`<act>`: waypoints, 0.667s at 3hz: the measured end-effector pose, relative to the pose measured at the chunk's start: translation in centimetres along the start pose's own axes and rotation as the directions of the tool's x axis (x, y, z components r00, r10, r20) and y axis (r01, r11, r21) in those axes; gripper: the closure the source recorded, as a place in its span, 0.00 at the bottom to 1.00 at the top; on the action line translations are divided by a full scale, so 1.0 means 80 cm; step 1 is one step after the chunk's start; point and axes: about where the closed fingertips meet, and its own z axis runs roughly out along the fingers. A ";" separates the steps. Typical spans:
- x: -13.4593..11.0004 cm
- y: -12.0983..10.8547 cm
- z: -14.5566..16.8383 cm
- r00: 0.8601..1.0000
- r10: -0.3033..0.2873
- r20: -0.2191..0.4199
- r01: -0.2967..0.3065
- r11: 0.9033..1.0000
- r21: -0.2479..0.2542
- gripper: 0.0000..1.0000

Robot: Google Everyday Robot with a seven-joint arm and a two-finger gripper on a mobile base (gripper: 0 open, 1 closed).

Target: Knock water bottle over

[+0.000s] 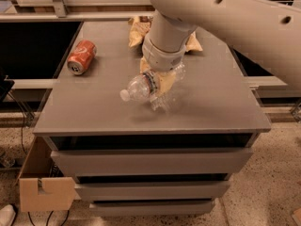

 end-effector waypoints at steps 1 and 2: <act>0.002 0.012 0.003 0.999 -0.040 -0.028 0.038 0.998 -0.059 1.00; 0.000 0.021 0.010 0.998 -0.053 -0.038 0.049 0.994 -0.098 0.83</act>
Offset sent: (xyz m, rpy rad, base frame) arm -0.0159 -0.0123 -0.0221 -0.1456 0.0630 0.0478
